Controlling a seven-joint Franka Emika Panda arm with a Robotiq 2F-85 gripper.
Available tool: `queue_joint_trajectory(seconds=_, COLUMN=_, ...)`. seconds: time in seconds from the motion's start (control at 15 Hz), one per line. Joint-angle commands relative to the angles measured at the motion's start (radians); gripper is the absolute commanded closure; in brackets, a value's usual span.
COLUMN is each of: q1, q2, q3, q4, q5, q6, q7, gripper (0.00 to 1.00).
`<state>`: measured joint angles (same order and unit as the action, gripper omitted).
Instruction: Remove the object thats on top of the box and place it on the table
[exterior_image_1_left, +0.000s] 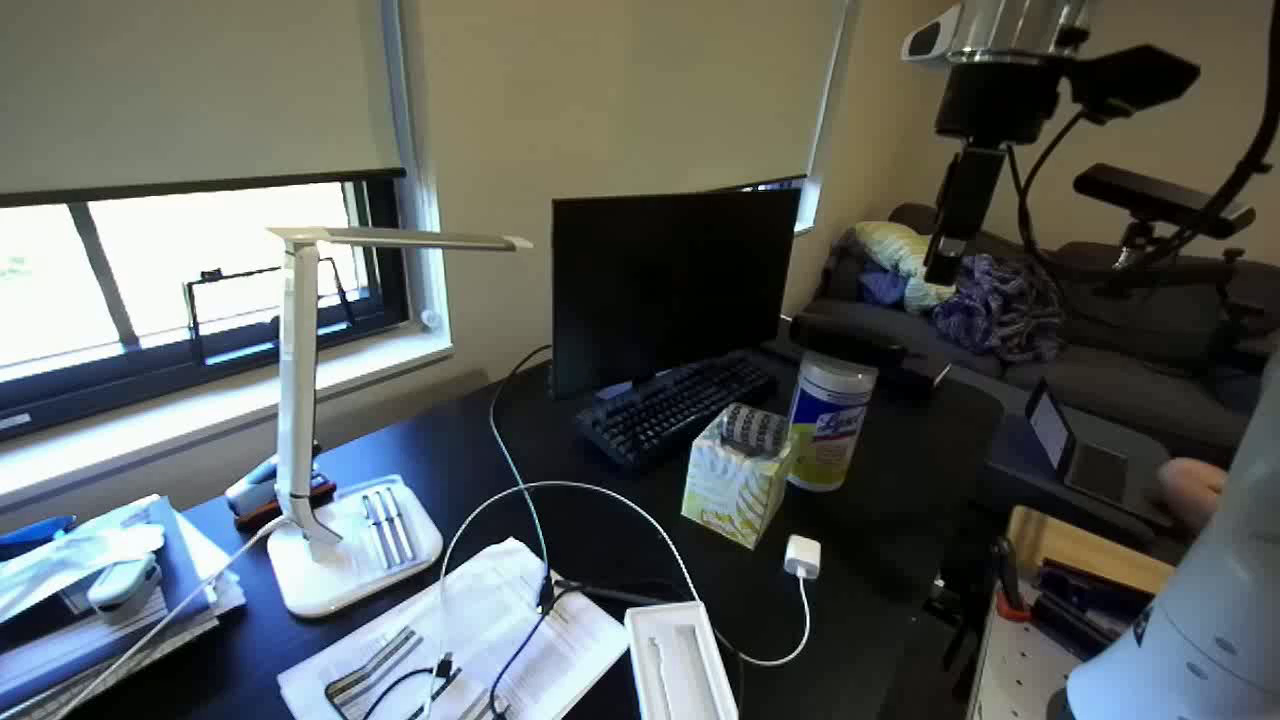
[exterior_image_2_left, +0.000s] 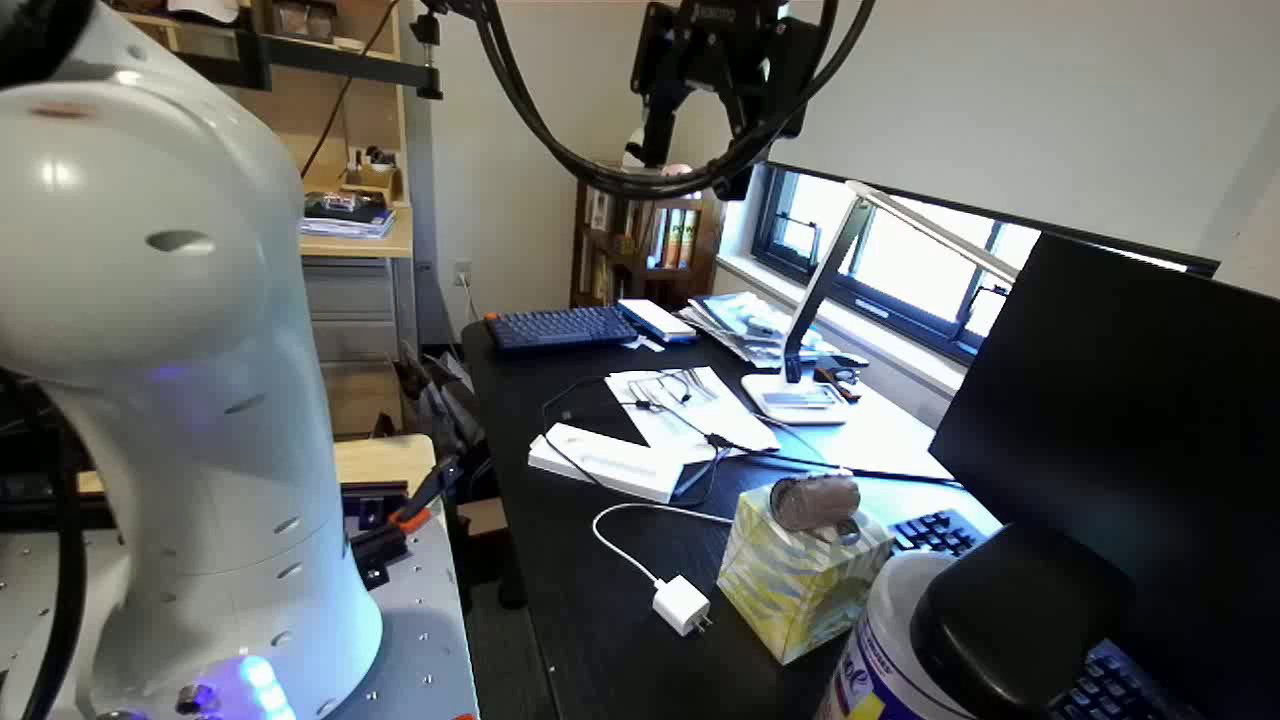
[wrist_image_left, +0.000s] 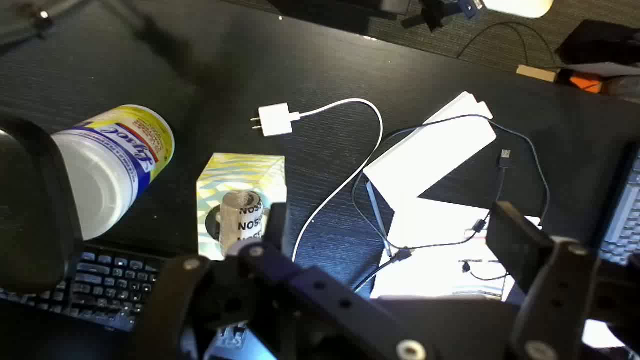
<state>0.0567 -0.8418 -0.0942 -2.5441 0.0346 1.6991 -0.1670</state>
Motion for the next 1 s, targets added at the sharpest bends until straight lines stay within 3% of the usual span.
queue_joint_trajectory(seconds=0.0, q1=-0.010, q2=0.002, q3=0.008, q4=0.002, q5=0.006, q6=-0.002, q7=-0.006, gripper=0.00)
queue_joint_trajectory(seconds=0.4, q1=-0.002, q2=0.021, q3=0.019, q4=0.005, q5=-0.001, q6=0.003, q7=-0.009, gripper=0.00)
queue_joint_trajectory(seconds=0.93, q1=-0.082, q2=0.352, q3=0.029, q4=0.011, q5=-0.090, q6=0.263, q7=0.085, gripper=0.00)
